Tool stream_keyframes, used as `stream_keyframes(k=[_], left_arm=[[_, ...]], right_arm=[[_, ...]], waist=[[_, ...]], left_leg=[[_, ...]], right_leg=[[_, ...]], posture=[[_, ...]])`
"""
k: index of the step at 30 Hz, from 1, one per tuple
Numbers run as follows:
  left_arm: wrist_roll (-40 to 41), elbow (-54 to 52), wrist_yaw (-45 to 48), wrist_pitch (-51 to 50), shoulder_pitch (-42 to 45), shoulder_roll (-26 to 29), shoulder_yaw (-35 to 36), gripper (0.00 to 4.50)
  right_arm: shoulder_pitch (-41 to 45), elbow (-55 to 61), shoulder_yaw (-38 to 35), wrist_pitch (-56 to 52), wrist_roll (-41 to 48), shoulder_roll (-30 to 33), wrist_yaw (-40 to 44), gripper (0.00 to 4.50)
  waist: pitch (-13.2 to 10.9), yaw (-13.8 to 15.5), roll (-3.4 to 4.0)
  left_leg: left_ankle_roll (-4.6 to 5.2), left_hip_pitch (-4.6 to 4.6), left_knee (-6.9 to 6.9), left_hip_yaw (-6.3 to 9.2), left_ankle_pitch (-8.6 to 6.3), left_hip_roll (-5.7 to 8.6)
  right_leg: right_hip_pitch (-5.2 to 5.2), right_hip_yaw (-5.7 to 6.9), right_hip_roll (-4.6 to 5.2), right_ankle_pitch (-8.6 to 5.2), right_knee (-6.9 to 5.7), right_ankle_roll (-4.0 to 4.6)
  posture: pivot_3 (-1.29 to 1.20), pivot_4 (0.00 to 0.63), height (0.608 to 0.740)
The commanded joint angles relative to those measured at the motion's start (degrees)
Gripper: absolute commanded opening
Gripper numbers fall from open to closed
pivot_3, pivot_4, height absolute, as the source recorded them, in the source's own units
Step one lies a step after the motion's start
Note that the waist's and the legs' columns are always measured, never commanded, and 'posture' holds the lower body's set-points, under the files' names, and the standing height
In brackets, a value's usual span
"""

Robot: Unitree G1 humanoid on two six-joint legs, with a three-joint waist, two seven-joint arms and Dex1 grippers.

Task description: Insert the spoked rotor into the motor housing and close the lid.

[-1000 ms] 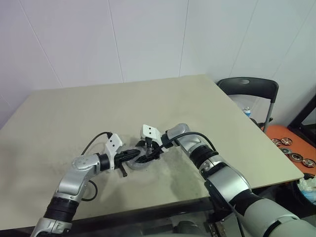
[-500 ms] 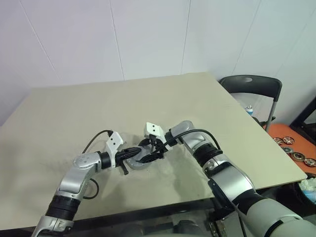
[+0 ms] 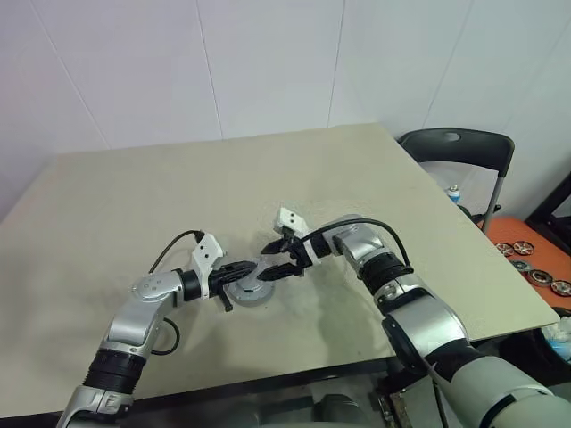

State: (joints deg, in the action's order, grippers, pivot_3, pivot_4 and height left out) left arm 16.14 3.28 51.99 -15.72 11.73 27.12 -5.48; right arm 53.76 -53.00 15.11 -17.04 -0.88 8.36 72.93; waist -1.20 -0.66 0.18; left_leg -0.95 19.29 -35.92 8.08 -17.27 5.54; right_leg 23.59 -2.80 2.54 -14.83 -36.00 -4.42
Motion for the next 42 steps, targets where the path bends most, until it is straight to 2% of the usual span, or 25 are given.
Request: stream_keyframes(k=[1,9,15,21,28,34,42], left_arm=[[0.32,-0.32,1.41,-2.34,-2.22,1.52,-0.48,0.00],[1.17,-1.65,2.58,-3.23,-4.55,4.51,0.92,0.00],[0.63,-0.71,1.77,-2.15,-4.50,4.56,1.37,0.00],[0.59,-1.22,0.46,-2.33,-4.10,3.53,1.16,0.00],[0.27,-1.03,-0.19,-1.94,-3.91,2.68,0.75,0.00],[0.19,-0.92,-0.50,-1.62,-3.80,2.59,0.83,0.00],[0.50,-1.31,-0.36,-1.67,-3.68,2.74,0.99,0.00]], right_arm=[[2.81,-0.52,-2.51,0.70,1.55,0.87,-0.84,4.12],[1.82,1.45,-2.55,-4.13,2.68,2.52,3.84,4.12],[4.35,-0.94,-4.63,-19.84,5.91,3.25,6.97,4.12],[4.77,-1.28,-3.94,-30.41,7.10,5.56,8.95,4.12],[0.88,0.65,-0.66,-35.50,6.09,6.46,8.14,4.12],[-6.06,9.89,1.82,-42.42,7.88,6.74,6.63,4.12],[-6.10,16.63,-1.59,-54.54,14.95,6.28,2.46,4.12]], waist=[[0.00,-0.04,0.00],[-0.02,-0.20,0.03],[-0.02,-0.16,0.03],[-0.02,-0.05,0.03],[0.00,0.09,-0.01],[0.10,0.08,-0.08],[0.13,0.05,-0.11]], left_leg=[[0.00,0.01,0.01,0.00,0.00,0.00],[0.03,0.06,0.04,-0.01,-0.03,-0.01],[0.03,0.05,-0.06,-0.01,-0.03,-0.01],[0.03,0.06,-0.09,-0.01,-0.03,0.00],[0.03,0.06,-0.17,-0.01,-0.03,0.01],[0.03,0.02,-0.18,0.00,-0.03,0.03],[0.03,-0.04,-0.20,0.01,-0.04,0.03]], right_leg=[[0.01,0.00,0.00,0.00,0.00,0.00],[0.09,-0.01,0.00,0.00,-0.01,0.00],[0.06,0.00,0.00,0.01,-0.06,0.01],[0.06,0.00,0.01,0.02,-0.08,0.03],[0.02,0.02,0.02,0.02,-0.09,0.02],[-0.03,0.03,0.05,0.02,-0.11,0.02],[-0.11,0.04,0.05,0.02,-0.11,0.02]], posture=[[0.00,0.000,0.740],[0.00,0.000,0.740],[0.00,0.000,0.740],[0.00,0.000,0.740],[0.00,0.000,0.740],[0.00,0.000,0.740],[0.00,0.000,0.740]])
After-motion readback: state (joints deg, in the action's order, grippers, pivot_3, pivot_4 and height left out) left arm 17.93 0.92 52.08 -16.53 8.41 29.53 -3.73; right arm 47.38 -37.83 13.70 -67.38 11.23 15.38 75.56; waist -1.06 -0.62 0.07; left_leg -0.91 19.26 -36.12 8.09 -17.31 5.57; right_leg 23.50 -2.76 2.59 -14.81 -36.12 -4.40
